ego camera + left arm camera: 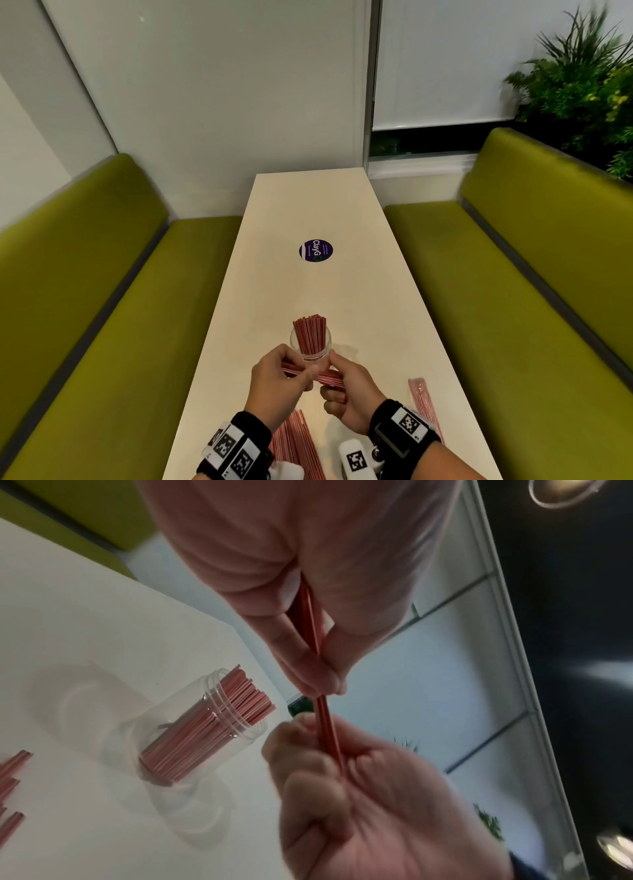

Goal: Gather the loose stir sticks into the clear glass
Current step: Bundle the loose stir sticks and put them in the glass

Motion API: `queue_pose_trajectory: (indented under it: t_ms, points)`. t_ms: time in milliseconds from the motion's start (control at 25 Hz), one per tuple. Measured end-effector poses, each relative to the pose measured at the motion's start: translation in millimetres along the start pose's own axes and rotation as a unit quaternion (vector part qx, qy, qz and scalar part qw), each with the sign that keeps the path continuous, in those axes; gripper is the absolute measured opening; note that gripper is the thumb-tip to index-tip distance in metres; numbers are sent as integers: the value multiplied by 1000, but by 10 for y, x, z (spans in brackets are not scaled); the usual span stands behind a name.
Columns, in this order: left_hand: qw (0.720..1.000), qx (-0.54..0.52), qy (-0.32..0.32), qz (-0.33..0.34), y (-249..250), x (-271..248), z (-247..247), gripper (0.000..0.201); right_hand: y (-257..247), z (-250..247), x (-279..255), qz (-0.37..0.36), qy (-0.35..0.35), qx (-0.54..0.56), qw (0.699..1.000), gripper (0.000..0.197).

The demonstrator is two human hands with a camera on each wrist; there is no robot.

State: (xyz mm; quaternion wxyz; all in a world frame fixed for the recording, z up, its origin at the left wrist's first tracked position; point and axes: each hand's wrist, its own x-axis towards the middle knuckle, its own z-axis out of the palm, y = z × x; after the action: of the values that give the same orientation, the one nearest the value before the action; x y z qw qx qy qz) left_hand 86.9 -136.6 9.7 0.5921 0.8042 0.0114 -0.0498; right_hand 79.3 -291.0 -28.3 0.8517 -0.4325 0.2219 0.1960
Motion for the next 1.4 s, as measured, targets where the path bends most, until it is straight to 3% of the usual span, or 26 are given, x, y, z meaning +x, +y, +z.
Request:
queue_pose_trajectory:
  t_ms: [120, 360, 520, 760, 960, 1200, 1320, 1400]
  points:
    - [999, 8, -38, 6, 39, 26, -2, 22, -39, 2, 0, -3, -7, 21, 1000, 35]
    - [1000, -10, 17, 11, 38, 185, -105, 15, -86, -83, 39, -43, -51, 17, 998, 19]
    - [998, 35, -22, 44, 63, 208, -126, 20, -89, -102, 94, -83, -33, 0, 996, 20]
    - [993, 73, -11, 92, 80, 285, -153, 15, -122, -126, 143, -81, -22, 18, 996, 21]
    - [990, 104, -14, 92, 62, 380, -144, 16, -141, -106, 171, -73, -19, 39, 996, 18]
    - [983, 155, 13, 94, 288, 634, -272, 11, -100, -286, 280, -55, 64, 11, 996, 13]
    - [961, 256, 7, 100, 429, 948, -345, 7, -48, -405, 311, -51, 95, -14, 994, 16]
    - [921, 369, -72, 104, 475, 1124, -291, 6, -28, -434, 304, -43, 104, -25, 993, 18]
